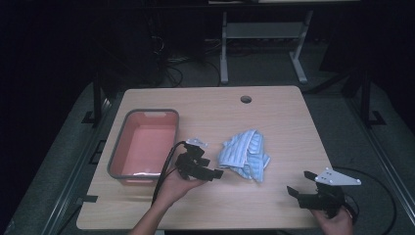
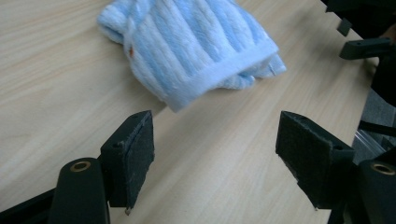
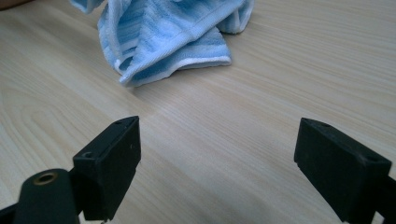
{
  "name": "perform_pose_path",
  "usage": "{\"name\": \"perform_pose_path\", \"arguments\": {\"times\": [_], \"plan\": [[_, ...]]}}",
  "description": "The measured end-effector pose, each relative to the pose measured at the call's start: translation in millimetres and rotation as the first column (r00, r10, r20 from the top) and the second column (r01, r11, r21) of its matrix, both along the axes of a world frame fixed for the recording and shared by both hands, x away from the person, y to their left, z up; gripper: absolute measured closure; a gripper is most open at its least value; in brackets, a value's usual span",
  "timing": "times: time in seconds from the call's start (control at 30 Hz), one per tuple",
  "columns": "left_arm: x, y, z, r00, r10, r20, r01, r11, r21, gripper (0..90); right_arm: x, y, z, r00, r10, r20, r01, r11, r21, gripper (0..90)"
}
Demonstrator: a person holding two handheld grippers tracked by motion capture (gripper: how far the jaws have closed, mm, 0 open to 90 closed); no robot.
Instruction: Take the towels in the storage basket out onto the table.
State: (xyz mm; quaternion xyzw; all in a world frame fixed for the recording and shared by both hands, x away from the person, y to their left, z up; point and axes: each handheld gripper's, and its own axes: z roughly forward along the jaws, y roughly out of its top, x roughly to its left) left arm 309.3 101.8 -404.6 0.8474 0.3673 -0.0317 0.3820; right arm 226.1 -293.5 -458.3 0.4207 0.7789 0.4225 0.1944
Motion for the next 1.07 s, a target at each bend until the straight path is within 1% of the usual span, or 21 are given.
{"name": "perform_pose_path", "arguments": {"times": [0.03, 0.07, 0.1, 0.2, 0.23, 0.33, 0.37, 0.47, 0.5, 0.53, 0.57, 0.6, 0.63, 0.67, 0.7, 0.73, 0.8, 0.83, 0.93, 0.97, 1.07], "plan": [[-3.3, 0.6, -1.4, 1.0000, -0.007, 0.001, 0.007, 1.0000, -0.001, 27.9, -0.2, 0.1, 0.2, 1.0000, -0.001, 0.000, 0.001, 1.0000, 0.001, 14.1], [-3.3, 0.6, -1.4, 1.0000, -0.007, 0.001, 0.007, 1.0000, -0.001, 27.8, -0.2, 0.1, 0.2, 1.0000, -0.001, 0.000, 0.001, 1.0000, 0.001, 14.1], [-7.4, 0.9, -2.8, 0.9999, -0.013, 0.009, 0.013, 0.9999, 0.000, 27.8, -0.5, 0.2, 0.4, 1.0000, -0.002, -0.002, 0.002, 1.0000, 0.002, 14.2], [-10.8, 1.4, -4.6, 1.0000, -0.009, 0.004, 0.009, 1.0000, -0.003, 27.8, -0.9, 0.2, 0.6, 1.0000, -0.003, -0.001, 0.003, 1.0000, 0.001, 14.1], [-15.4, 1.8, -8.0, 0.9999, -0.014, 0.003, 0.014, 0.9999, 0.000, 27.8, -1.4, 0.3, 0.4, 1.0000, -0.004, 0.001, 0.004, 1.0000, 0.004, 14.1], [-18.1, 2.6, -10.2, 0.9999, -0.015, 0.003, 0.015, 0.9999, 0.002, 27.8, -2.3, 0.6, 0.8, 1.0000, -0.001, 0.002, 0.001, 1.0000, 0.000, 14.1], [-21.0, 3.7, -12.4, 0.9999, -0.012, 0.004, 0.012, 0.9999, -0.007, 27.8, -2.8, 0.9, 0.9, 1.0000, -0.002, 0.002, 0.002, 1.0000, 0.000, 14.1], [-24.6, 5.3, -13.8, 0.9999, -0.008, 0.006, 0.008, 0.9999, -0.011, 27.7, -3.9, 1.0, 1.1, 1.0000, -0.001, 0.004, 0.001, 1.0000, -0.001, 14.1], [-28.1, 7.2, -14.4, 0.9997, -0.007, 0.022, 0.008, 0.9998, -0.017, 27.7, -4.8, 1.2, 1.3, 1.0000, -0.004, 0.005, 0.004, 1.0000, 0.002, 14.1], [-28.1, 7.2, -14.4, 0.9997, -0.007, 0.022, 0.008, 0.9998, -0.017, 27.7, -5.1, 1.3, 1.4, 1.0000, -0.004, 0.005, 0.004, 1.0000, 0.003, 14.1], [-33.5, 7.6, -15.7, 0.9996, -0.009, 0.028, 0.009, 0.9999, -0.009, 27.7, -5.4, 1.1, 1.5, 1.0000, -0.002, 0.007, 0.002, 1.0000, 0.000, 14.1], [-33.5, 7.6, -15.7, 0.9996, -0.009, 0.028, 0.009, 0.9999, -0.009, 27.7, -5.4, 1.1, 1.5, 1.0000, -0.002, 0.007, 0.002, 1.0000, 0.000, 14.1], [-38.6, 8.7, -17.9, 0.9996, 0.005, 0.027, -0.004, 0.9999, -0.014, 27.7, -5.8, 1.4, 1.8, 1.0000, -0.002, 0.008, 0.002, 1.0000, -0.001, 14.1], [-38.6, 8.7, -17.9, 0.9996, 0.005, 0.027, -0.004, 0.9999, -0.014, 27.6, -5.9, 1.5, 1.9, 1.0000, -0.002, 0.009, 0.002, 1.0000, -0.002, 14.1], [-45.4, 9.3, -20.9, 0.9992, 0.009, 0.039, -0.008, 0.9999, -0.014, 27.4, -6.2, 2.0, 2.2, 1.0000, -0.001, 0.009, 0.001, 1.0000, -0.004, 14.1], [-45.4, 9.3, -20.9, 0.9992, 0.009, 0.039, -0.008, 0.9999, -0.014, 27.2, -6.8, 2.8, 2.7, 1.0000, -0.003, 0.009, 0.003, 1.0000, -0.004, 14.1], [-50.6, 9.3, -24.8, 0.9990, 0.010, 0.044, -0.009, 0.9999, -0.009, 26.9, -7.3, 3.4, 2.9, 0.9999, 0.000, 0.011, 0.000, 1.0000, -0.007, 14.1], [-56.2, 9.4, -27.8, 0.9984, 0.006, 0.057, -0.006, 1.0000, -0.003, 26.3, -8.7, 4.4, 3.3, 0.9999, 0.001, 0.011, -0.001, 1.0000, -0.009, 14.1], [-60.0, 10.3, -29.6, 0.9979, -0.004, 0.065, 0.003, 1.0000, 0.004, 26.3, -11.1, 4.6, 4.0, 0.9999, 0.001, 0.016, -0.001, 1.0000, -0.007, 14.1], [-64.3, 11.8, -31.1, 0.9977, 0.002, 0.068, -0.001, 1.0000, -0.005, 26.4, -14.4, 4.0, 4.9, 0.9996, -0.003, 0.029, 0.003, 1.0000, 0.001, 14.1], [-66.7, 14.3, -32.5, 0.9971, 0.002, 0.076, -0.001, 1.0000, -0.009, 26.4, -18.3, 3.1, 5.3, 0.9992, -0.007, 0.038, 0.006, 0.9999, 0.009, 14.2]]}}
